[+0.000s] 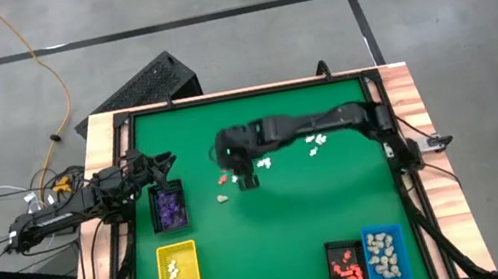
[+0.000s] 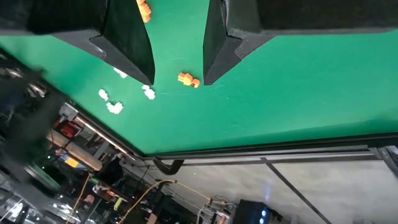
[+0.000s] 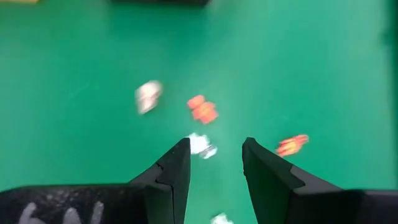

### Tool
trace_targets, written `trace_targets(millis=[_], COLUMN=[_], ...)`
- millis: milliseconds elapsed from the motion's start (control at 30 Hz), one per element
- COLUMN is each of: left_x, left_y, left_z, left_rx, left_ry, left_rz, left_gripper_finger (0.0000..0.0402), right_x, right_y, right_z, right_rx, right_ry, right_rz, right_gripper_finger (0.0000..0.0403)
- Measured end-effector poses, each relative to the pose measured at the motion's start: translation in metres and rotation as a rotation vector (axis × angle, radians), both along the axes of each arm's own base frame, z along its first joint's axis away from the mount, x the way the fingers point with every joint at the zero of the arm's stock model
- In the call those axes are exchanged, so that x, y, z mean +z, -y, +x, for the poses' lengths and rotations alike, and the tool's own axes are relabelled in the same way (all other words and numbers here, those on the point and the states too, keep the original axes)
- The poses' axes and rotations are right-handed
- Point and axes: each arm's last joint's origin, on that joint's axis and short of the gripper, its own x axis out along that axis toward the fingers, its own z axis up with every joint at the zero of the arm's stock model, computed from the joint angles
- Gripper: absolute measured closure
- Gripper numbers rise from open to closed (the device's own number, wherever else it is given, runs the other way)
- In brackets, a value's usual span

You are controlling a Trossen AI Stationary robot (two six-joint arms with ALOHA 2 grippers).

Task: Sort Halloween decoration
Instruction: Put the orange skeleton toy into the bottom black basket

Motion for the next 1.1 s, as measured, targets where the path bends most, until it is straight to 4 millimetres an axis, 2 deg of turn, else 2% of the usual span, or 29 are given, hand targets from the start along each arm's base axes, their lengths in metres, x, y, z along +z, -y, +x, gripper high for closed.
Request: trace_targets(millis=[167, 333, 433, 633, 767, 933, 1100], left_x=[0.000, 0.000, 0.000, 0.000, -0.001, -0.002, -0.002], left_y=[0.000, 0.000, 0.000, 0.000, 0.000, 0.000, 0.000], left_z=[0.000, 0.000, 0.000, 0.000, 0.001, 0.002, 0.002], left_rx=[0.003, 0.004, 0.003, 0.000, -0.004, -0.009, -0.012], left_ry=[0.015, 0.018, 0.018, 0.016, 0.006, -0.006, -0.008], left_rz=[-0.021, -0.025, -0.025, -0.029, -0.031, -0.033, -0.033], left_gripper_finger=[0.0276, 0.0276, 0.0276, 0.0276, 0.0276, 0.0276, 0.0276], right_x=[0.007, 0.013, 0.001, -0.061, -0.086, -0.095, -0.114], right_y=[0.036, 0.058, 0.065, 0.075, 0.082, 0.088, 0.091], right_z=[0.005, 0.009, 0.017, 0.033, 0.042, 0.042, 0.030], right_rx=[-0.082, -0.191, -0.273, -0.407, -0.478, -0.539, -0.604], right_ry=[0.117, 0.224, 0.253, 0.164, 0.165, 0.183, 0.184], right_rz=[-0.008, 0.029, 0.003, -0.012, -0.039, -0.044, -0.030], right_gripper_finger=[0.0245, 0.0245, 0.0245, 0.0245, 0.0245, 0.0245, 0.0245])
